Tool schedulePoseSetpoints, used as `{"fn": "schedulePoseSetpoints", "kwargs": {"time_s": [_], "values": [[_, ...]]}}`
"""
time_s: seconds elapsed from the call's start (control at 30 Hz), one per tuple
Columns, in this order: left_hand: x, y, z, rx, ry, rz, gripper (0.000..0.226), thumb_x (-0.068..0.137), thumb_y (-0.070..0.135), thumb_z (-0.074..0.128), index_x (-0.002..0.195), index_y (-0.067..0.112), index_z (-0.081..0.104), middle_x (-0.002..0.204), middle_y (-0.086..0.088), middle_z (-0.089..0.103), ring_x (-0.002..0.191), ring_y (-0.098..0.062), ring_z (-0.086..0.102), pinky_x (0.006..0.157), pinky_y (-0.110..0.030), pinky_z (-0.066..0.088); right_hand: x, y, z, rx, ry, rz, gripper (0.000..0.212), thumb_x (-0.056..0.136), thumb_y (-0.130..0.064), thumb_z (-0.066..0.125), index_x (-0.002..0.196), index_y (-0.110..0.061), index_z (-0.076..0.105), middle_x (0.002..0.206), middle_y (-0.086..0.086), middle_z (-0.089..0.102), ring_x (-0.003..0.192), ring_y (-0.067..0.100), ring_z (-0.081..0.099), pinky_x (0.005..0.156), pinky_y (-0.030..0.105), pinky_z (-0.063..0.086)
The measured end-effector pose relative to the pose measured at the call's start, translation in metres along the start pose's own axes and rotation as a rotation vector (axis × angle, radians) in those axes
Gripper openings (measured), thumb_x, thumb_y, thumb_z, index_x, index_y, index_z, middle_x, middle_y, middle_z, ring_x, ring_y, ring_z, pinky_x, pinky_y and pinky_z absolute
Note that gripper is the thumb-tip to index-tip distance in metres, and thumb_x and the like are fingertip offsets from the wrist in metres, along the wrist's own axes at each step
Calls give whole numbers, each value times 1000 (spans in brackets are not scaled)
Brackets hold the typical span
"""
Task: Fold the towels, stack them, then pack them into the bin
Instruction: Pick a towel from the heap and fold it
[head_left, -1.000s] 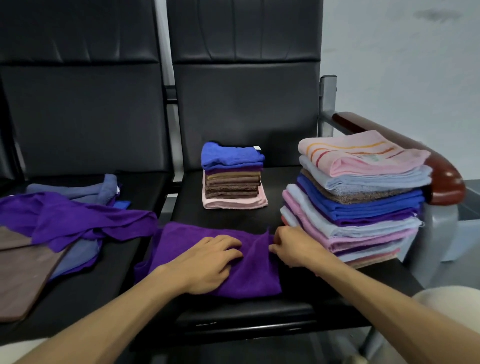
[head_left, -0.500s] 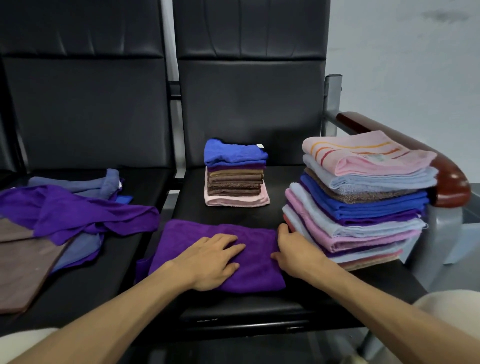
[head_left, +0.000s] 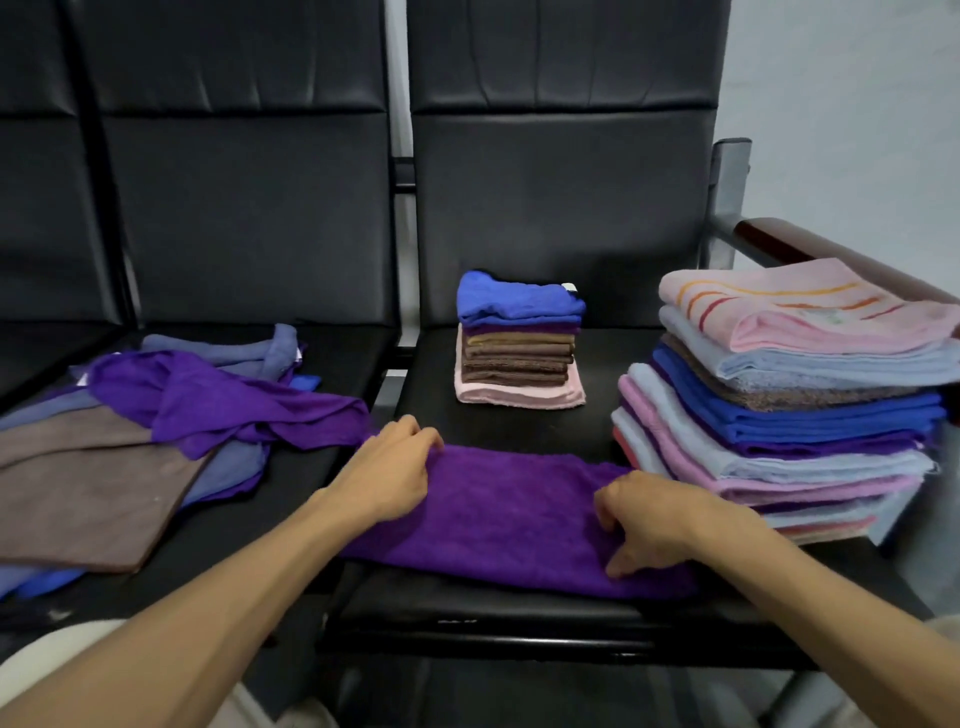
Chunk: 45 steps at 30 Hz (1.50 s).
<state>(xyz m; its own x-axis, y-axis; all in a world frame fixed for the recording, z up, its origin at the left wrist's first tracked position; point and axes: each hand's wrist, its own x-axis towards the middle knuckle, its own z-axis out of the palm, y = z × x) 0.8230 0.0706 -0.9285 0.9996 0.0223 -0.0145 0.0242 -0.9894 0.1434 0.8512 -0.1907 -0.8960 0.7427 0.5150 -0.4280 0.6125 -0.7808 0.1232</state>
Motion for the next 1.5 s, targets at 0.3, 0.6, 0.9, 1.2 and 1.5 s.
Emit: {"fn": "schedulePoseSetpoints", "kwargs": {"time_s": [0.3, 0.6, 0.9, 1.2, 1.5], "values": [[-9, -29, -16, -103, -272, -349, 67, 96, 20, 39, 151, 39, 6, 139, -17, 47, 100, -28, 62, 87, -37, 51, 24, -15, 24, 162, 290, -287, 60, 89, -63, 43, 143, -43, 27, 142, -9, 31, 127, 14, 36, 101, 35, 41], [-17, -35, -18, -259, -248, -320, 66, 96, 34, 52, 152, 29, 17, 151, -5, 37, 129, -25, 46, 103, -32, 38, 38, 4, 23, 188, 66, -303, 71, 80, -63, 59, 142, -50, 26, 142, -11, 29, 127, 13, 32, 109, 34, 32], [-22, -38, -37, -373, -167, -281, 45, 89, 4, 60, 128, 28, 57, 117, 0, 53, 109, -16, 53, 86, -23, 43, 36, -6, 24, 167, 97, -271, 63, 85, -66, 49, 140, -50, 23, 144, -8, 25, 126, 15, 30, 109, 38, 32], [-30, -33, -77, -645, 62, -272, 52, 92, 0, 48, 141, 18, 47, 104, -2, 67, 82, -19, 66, 78, -32, 54, 44, -42, 17, 210, 160, -227, 74, 77, -77, 44, 141, -59, 11, 156, -8, 6, 145, 18, 5, 115, 49, 13], [-5, 34, -68, -725, 6, -78, 49, 86, 2, 53, 132, 18, 56, 111, -4, 68, 83, -16, 62, 78, -29, 50, 43, -17, -4, 765, 559, -142, 32, 93, -16, 57, 126, -15, 58, 127, 4, 59, 116, 13, 55, 101, 16, 35]]}}
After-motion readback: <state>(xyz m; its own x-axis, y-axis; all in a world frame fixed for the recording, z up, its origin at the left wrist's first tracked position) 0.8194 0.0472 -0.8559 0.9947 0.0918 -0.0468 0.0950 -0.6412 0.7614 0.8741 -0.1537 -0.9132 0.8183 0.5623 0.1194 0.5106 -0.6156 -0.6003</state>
